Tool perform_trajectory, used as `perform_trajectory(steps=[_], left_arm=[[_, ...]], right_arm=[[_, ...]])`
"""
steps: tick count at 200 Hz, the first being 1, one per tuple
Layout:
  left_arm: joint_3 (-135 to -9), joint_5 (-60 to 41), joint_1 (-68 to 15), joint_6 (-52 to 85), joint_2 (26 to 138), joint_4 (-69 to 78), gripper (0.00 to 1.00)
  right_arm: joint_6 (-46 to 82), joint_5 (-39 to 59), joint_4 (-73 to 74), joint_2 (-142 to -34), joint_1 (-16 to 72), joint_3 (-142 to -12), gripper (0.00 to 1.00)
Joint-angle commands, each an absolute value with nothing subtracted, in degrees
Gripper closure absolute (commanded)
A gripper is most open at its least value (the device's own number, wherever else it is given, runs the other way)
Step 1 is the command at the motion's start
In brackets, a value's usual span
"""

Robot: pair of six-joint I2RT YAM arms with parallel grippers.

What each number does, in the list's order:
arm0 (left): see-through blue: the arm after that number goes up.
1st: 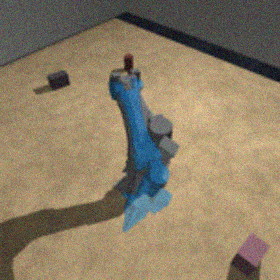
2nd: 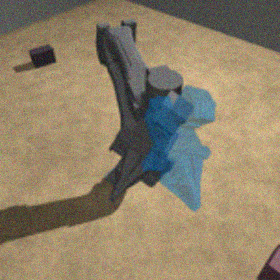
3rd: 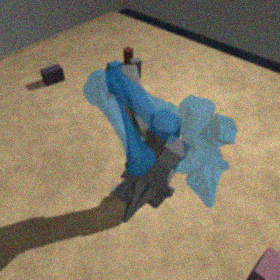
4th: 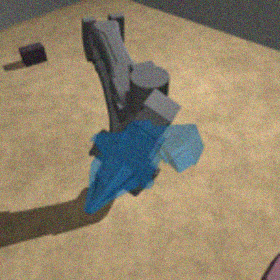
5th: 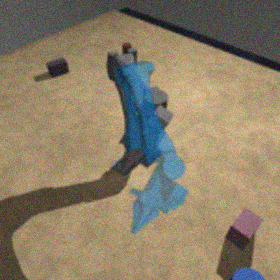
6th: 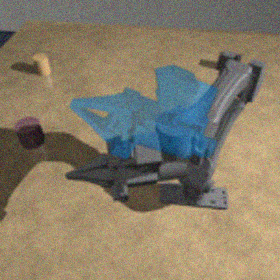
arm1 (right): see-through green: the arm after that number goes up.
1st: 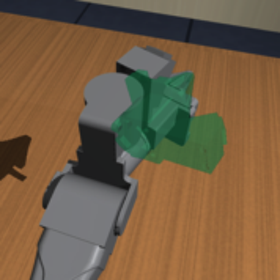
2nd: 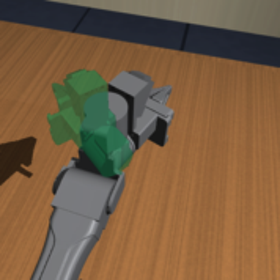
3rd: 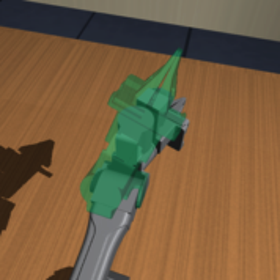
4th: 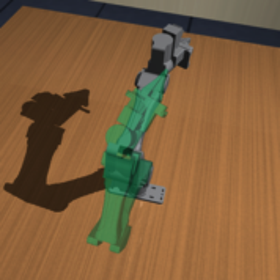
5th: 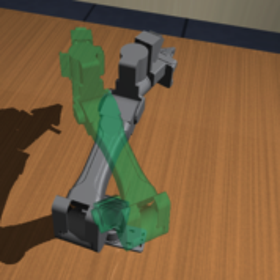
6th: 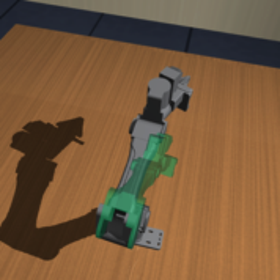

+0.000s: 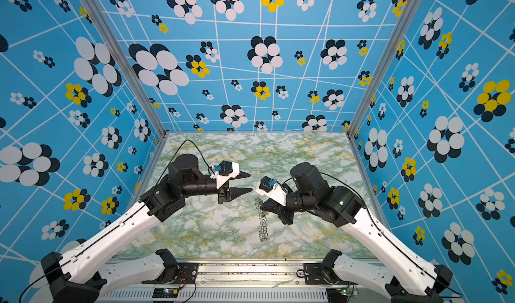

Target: Put the keys on the keyring

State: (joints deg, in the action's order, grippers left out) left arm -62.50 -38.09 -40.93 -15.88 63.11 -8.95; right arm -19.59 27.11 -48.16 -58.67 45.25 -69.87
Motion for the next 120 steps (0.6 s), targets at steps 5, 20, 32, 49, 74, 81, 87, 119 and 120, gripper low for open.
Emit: perform_trajectory(steps=[5,20,32,49,74,81,87,119,120], left_arm=[[-62.84,-44.45,-40.35,-15.29,63.46,-11.28,0.55],[-61.03,-45.29,-40.34,-15.05,63.06,-9.50,0.60],[-60.77,-46.28,-40.25,-14.85,63.19,-9.38,0.61],[-60.39,-47.49,-40.25,-14.41,63.60,-8.71,0.62],[-59.94,-48.09,-40.29,-13.59,65.10,-7.46,0.61],[-59.76,-48.09,-40.27,-13.30,65.44,-6.94,0.60],[-59.76,-48.15,-40.21,-13.10,65.73,-6.58,0.60],[-59.83,-46.68,-40.23,-12.35,66.66,-5.46,0.58],[-59.80,-46.68,-40.24,-12.33,66.68,-5.41,0.58]], right_arm=[[-22.26,24.72,-47.89,-59.06,45.25,-72.19,1.00],[-21.99,25.16,-45.95,-59.50,44.34,-71.95,1.00],[-21.16,25.95,-43.93,-59.52,43.18,-71.42,1.00],[-19.71,27.20,-40.86,-59.33,41.35,-70.73,1.00],[-17.78,30.43,-37.50,-59.48,39.83,-70.23,1.00],[-17.51,31.11,-37.03,-59.67,39.79,-70.14,1.00],[-17.42,31.47,-36.72,-59.87,39.73,-70.07,1.00],[-16.58,33.76,-34.71,-59.68,39.66,-69.19,1.00],[-16.55,33.80,-34.63,-59.68,39.65,-69.18,1.00]])
